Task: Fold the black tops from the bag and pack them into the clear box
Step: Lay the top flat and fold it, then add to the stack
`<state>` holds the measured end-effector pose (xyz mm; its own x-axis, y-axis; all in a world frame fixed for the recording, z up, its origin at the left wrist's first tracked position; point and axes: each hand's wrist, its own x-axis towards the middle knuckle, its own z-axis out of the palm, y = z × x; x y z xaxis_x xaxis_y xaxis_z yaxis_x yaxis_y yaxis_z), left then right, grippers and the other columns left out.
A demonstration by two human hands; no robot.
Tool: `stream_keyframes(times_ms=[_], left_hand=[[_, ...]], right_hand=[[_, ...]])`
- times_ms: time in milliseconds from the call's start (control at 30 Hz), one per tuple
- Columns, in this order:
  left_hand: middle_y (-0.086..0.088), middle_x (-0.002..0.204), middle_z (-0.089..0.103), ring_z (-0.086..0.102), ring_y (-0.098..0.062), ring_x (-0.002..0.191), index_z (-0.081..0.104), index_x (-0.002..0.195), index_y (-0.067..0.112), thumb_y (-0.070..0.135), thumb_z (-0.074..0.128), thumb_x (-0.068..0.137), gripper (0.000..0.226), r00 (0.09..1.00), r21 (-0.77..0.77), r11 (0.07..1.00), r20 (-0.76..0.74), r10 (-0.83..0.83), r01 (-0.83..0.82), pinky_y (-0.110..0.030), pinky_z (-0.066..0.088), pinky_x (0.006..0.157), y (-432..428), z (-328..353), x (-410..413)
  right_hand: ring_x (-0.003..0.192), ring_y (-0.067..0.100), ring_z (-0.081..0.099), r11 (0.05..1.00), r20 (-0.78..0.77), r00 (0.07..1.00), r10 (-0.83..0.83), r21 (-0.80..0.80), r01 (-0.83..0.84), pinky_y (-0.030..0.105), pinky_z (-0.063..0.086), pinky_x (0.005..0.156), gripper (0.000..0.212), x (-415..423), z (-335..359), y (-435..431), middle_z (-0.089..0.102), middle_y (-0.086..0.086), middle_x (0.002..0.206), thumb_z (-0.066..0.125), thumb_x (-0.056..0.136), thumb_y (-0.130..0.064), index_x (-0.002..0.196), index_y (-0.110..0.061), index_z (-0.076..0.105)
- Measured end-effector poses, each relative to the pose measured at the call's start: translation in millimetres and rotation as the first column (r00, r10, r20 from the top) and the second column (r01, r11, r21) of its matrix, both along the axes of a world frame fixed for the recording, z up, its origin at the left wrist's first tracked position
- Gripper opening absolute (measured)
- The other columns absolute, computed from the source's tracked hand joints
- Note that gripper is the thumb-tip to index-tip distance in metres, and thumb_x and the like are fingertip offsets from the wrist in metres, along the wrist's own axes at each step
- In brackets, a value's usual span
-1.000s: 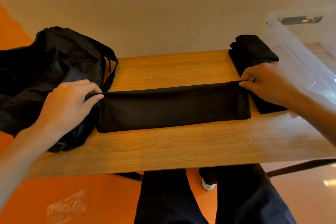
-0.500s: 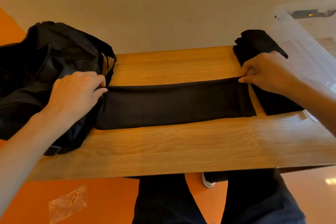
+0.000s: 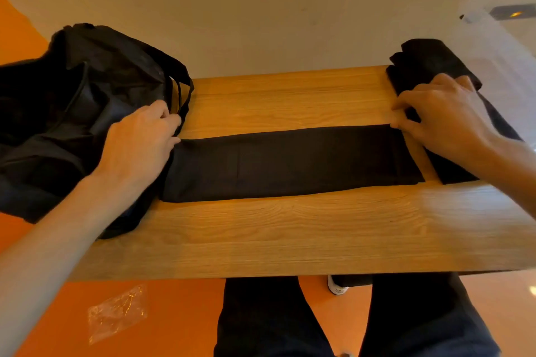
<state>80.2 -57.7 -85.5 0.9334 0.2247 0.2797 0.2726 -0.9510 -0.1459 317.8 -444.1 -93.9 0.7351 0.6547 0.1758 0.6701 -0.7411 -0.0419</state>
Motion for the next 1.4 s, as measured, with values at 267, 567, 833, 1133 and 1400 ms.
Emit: stream_keyframes(times_ms=[267, 567, 833, 1133, 1400], left_hand=[[-0.012, 0.171, -0.006, -0.003, -0.035, 0.157, 0.003, 0.163, 0.035, 0.077, 0.011, 0.095, 0.081, 0.946, -0.230, 0.953, -0.300, 0.123, -0.197, -0.053, 0.009, 0.127, -98.5, -52.8, -3.7], [-0.014, 0.169, -0.017, -0.017, -0.031, 0.156, -0.009, 0.160, 0.043, 0.095, 0.001, 0.078, 0.098, 0.953, -0.270, 0.942, -0.278, 0.122, -0.200, -0.048, -0.004, 0.128, -68.3, -71.9, -1.7], [-0.006, 0.172, -0.006, -0.012, -0.016, 0.157, 0.003, 0.163, 0.034, 0.086, -0.001, 0.088, 0.091, 0.979, -0.218, 0.975, -0.206, -0.006, -0.040, -0.044, -0.001, 0.129, -50.9, -71.0, 26.7], [-0.007, 0.172, -0.001, -0.009, -0.018, 0.158, -0.001, 0.163, 0.032, 0.083, -0.002, 0.090, 0.089, 0.972, -0.209, 0.974, -0.201, -0.126, 0.083, -0.047, -0.004, 0.128, -27.0, -57.8, 61.3], [-0.020, 0.168, -0.017, -0.019, -0.030, 0.156, -0.014, 0.162, 0.027, 0.083, 0.003, 0.087, 0.095, 0.933, -0.283, 0.912, -0.290, 0.214, -0.298, -0.044, -0.005, 0.128, -75.4, -68.0, 50.4]], right_hand=[[0.158, 0.024, -0.008, 0.982, -0.218, 0.971, 0.102, -0.136, -0.134, 0.048, -0.002, 0.128, 0.083, -105.8, -36.8, 81.4, -0.005, 0.005, 0.170, 0.005, 0.092, -0.084, 0.162, -0.038, 0.000], [0.154, 0.017, -0.023, 0.975, -0.242, 0.957, -0.159, -0.194, 0.113, 0.050, -0.008, 0.126, 0.089, -81.5, -60.2, 40.0, -0.020, 0.001, 0.169, -0.008, 0.081, -0.089, 0.158, -0.044, -0.016], [0.152, 0.019, -0.028, 0.948, -0.319, 0.902, -0.290, -0.224, 0.225, 0.041, -0.007, 0.124, 0.090, -98.7, -49.7, 13.6, -0.029, 0.006, 0.166, -0.003, 0.083, -0.086, 0.157, -0.038, -0.024], [0.152, 0.023, -0.030, 0.980, -0.195, 0.974, -0.118, -0.179, 0.083, 0.043, -0.020, 0.124, 0.084, -115.4, -40.4, 14.3, -0.018, 0.014, 0.168, -0.006, 0.089, -0.083, 0.160, -0.038, -0.014], [0.155, 0.016, -0.021, 0.969, -0.270, 0.945, -0.184, -0.209, 0.129, 0.047, -0.011, 0.126, 0.088, -98.2, -56.1, 12.9, -0.016, 0.000, 0.170, -0.012, 0.078, -0.091, 0.155, -0.048, -0.019]])
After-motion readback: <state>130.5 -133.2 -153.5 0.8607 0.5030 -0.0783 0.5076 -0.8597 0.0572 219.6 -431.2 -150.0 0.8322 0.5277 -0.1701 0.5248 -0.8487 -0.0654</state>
